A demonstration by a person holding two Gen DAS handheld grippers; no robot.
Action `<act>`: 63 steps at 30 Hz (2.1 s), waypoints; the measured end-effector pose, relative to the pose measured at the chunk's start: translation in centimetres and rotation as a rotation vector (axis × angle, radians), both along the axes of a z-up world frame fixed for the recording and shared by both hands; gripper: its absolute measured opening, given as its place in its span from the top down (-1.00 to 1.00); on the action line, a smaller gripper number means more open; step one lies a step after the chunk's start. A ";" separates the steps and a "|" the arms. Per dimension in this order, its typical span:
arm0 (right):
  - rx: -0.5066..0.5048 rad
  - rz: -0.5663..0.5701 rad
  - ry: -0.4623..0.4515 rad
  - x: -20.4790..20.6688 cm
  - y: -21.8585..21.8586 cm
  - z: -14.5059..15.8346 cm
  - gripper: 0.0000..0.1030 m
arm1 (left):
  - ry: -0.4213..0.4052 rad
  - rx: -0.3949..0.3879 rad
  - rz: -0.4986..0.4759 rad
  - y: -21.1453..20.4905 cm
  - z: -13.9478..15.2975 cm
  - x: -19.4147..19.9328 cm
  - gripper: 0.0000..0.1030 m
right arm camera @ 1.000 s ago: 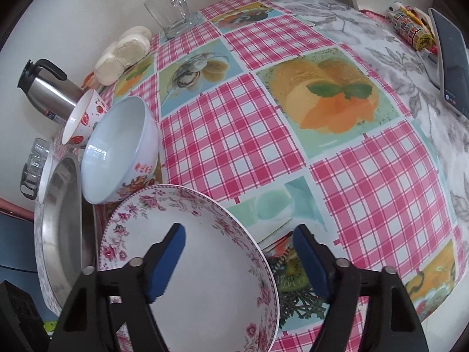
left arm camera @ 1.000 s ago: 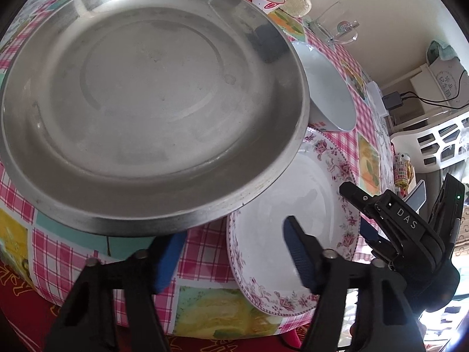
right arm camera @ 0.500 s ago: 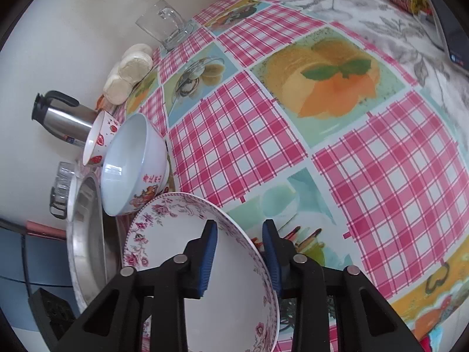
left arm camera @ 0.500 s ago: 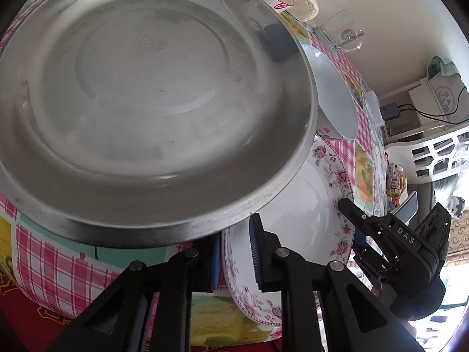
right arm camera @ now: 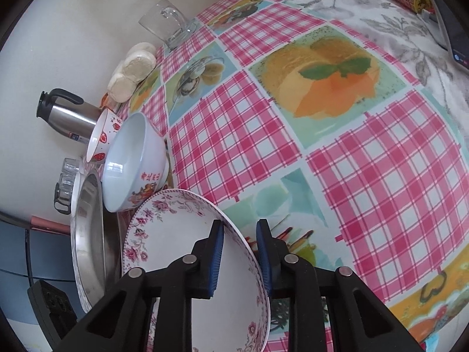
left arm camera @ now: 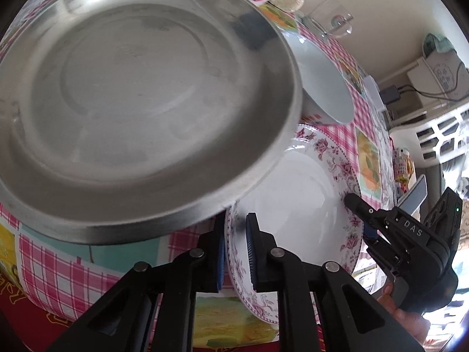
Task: Organize plates and bowls
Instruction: 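Lift the floral plate with both grippers and carry it over the steel tray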
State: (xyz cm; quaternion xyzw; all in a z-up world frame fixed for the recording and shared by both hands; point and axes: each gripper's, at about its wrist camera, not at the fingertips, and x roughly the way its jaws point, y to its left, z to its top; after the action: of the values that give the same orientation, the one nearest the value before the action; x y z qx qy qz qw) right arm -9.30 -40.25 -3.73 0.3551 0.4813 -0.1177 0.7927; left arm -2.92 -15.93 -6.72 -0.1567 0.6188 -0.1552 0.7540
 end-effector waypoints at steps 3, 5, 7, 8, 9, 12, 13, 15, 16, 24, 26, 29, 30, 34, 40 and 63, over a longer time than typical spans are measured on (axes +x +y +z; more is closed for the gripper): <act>0.021 -0.036 -0.011 -0.8 -1.1 -0.1 0.51 | 0.001 -0.020 -0.042 -1.1 0.0 -0.1 0.74; 0.014 -0.060 -0.008 -1.3 -1.7 0.0 0.50 | -0.001 -0.025 -0.071 -1.9 0.1 -0.2 0.74; -0.002 -0.066 -0.004 -1.7 -2.1 0.2 0.50 | -0.011 -0.020 -0.092 -2.5 0.3 -0.3 0.74; -0.005 -0.073 -0.002 -1.9 -2.2 0.2 0.50 | -0.016 -0.019 -0.099 -2.7 0.4 -0.3 0.74; -0.003 -0.079 -0.001 -2.0 -2.4 0.2 0.50 | -0.019 -0.019 -0.104 -2.9 0.5 -0.2 0.74; 0.005 -0.088 -0.004 -2.3 -2.8 0.1 0.50 | -0.040 -0.015 -0.118 -3.2 1.0 -0.1 0.74; 0.010 -0.091 -0.007 -2.4 -3.0 0.1 0.50 | -0.053 -0.015 -0.124 -3.1 1.2 -0.1 0.74; 0.027 -0.099 -0.016 -2.8 -3.3 0.0 0.50 | -0.080 -0.010 -0.134 -3.3 1.7 0.0 0.74; 0.044 -0.106 -0.022 -3.0 -3.6 0.0 0.50 | -0.092 -0.009 -0.139 -3.1 2.0 -0.1 0.74; 0.110 -0.144 -0.070 -4.4 -4.7 0.2 0.50 | -0.151 -0.017 -0.175 -3.7 3.1 0.0 0.74; 0.120 -0.138 -0.099 -4.9 -5.0 0.6 0.50 | -0.163 -0.017 -0.173 -3.6 3.4 0.0 0.74; 0.127 -0.123 -0.133 -5.1 -5.1 1.2 0.50 | -0.172 -0.030 -0.169 -3.4 3.7 0.1 0.74; 0.129 -0.122 -0.140 -5.0 -5.0 1.4 0.50 | -0.174 -0.035 -0.170 -3.3 3.9 0.1 0.74; 0.146 -0.133 -0.192 -5.0 -4.9 2.3 0.50 | -0.194 -0.069 -0.177 -3.3 4.7 0.0 0.74; 0.120 -0.136 -0.279 -5.6 -4.9 4.9 0.50 | -0.234 -0.114 -0.184 -3.0 6.5 0.0 0.74; 0.003 0.016 -0.381 -0.4 2.8 9.6 0.50 | -0.260 -0.185 -0.021 5.3 9.4 3.9 0.74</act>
State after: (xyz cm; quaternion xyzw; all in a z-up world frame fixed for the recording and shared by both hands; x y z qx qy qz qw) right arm -9.67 -37.41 5.88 0.3684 0.3256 -0.0411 0.8698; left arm 0.95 -10.66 2.70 -0.1977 0.5005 -0.2382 0.8085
